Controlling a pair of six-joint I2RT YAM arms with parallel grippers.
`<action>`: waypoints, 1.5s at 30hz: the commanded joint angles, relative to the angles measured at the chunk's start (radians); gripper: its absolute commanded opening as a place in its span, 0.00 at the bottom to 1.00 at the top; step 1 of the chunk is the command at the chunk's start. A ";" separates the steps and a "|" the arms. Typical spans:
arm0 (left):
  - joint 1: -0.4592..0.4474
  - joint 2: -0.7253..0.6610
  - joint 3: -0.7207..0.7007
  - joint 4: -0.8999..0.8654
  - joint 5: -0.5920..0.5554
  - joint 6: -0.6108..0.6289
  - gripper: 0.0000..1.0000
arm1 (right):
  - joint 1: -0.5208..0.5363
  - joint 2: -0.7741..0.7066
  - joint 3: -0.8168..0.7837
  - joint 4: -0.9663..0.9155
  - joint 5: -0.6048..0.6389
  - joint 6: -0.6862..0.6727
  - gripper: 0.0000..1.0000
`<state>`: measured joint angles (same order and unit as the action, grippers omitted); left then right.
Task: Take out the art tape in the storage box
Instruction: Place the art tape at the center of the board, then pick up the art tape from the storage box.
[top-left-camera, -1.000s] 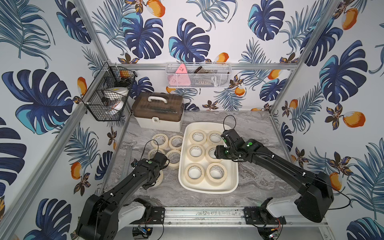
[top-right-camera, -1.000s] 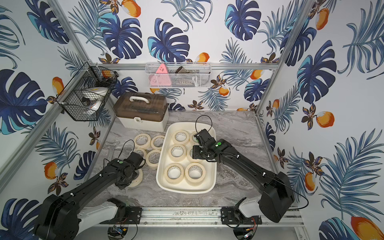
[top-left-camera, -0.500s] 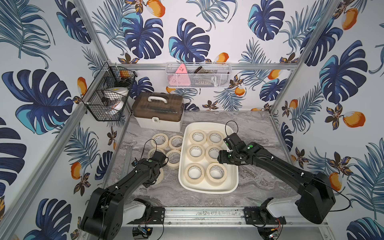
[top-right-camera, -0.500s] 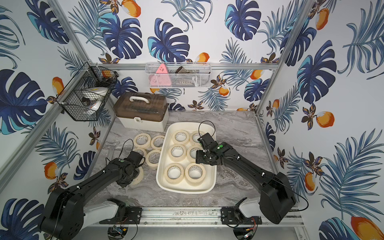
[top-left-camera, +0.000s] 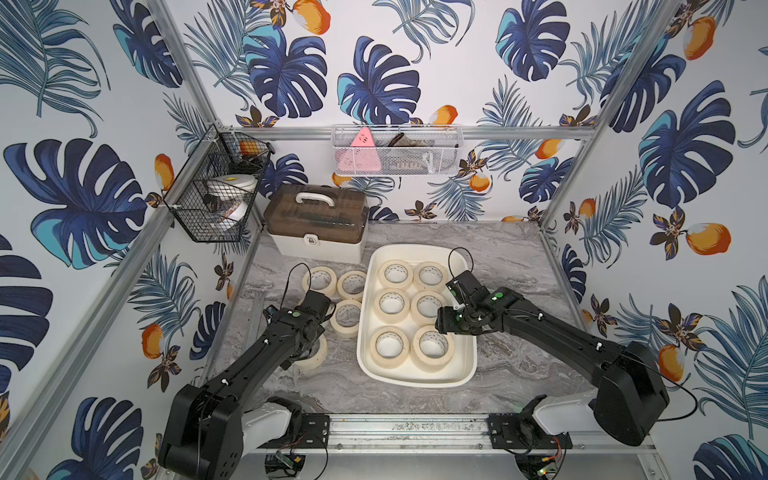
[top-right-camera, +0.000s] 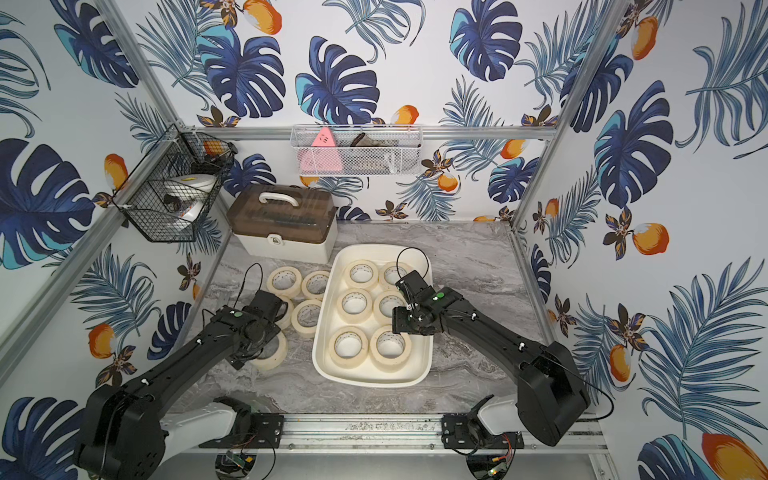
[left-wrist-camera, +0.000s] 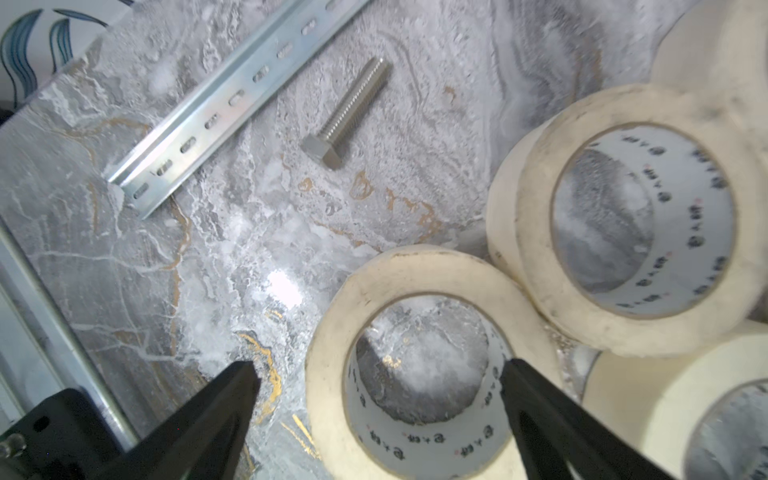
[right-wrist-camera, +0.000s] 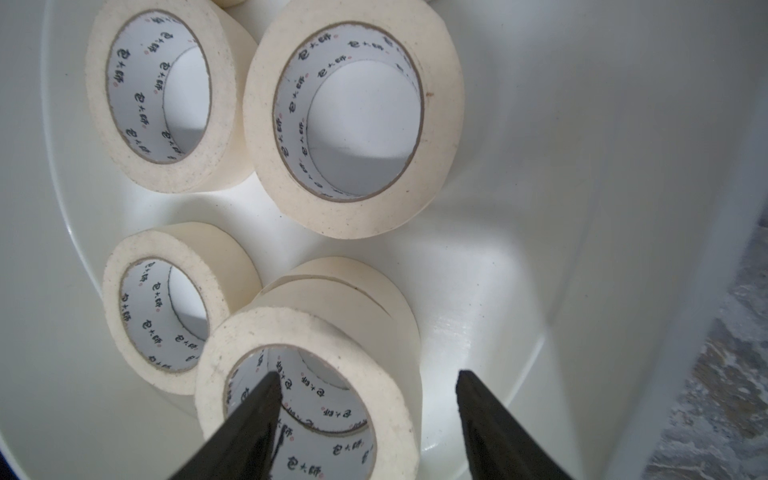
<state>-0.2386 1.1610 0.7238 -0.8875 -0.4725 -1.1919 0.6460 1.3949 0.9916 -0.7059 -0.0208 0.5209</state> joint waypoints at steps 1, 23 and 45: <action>0.001 -0.027 0.039 -0.027 -0.031 0.090 0.99 | 0.001 0.002 -0.005 -0.022 -0.006 -0.019 0.69; -0.177 -0.109 0.233 0.123 0.394 0.628 0.95 | 0.035 0.004 -0.082 0.004 -0.014 -0.015 0.36; -0.519 -0.106 0.361 0.062 0.193 0.629 0.82 | 0.260 0.075 0.299 -0.187 0.195 0.069 0.03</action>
<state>-0.7330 1.0519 1.0599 -0.7898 -0.2169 -0.5747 0.8936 1.4609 1.2495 -0.8764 0.1654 0.5575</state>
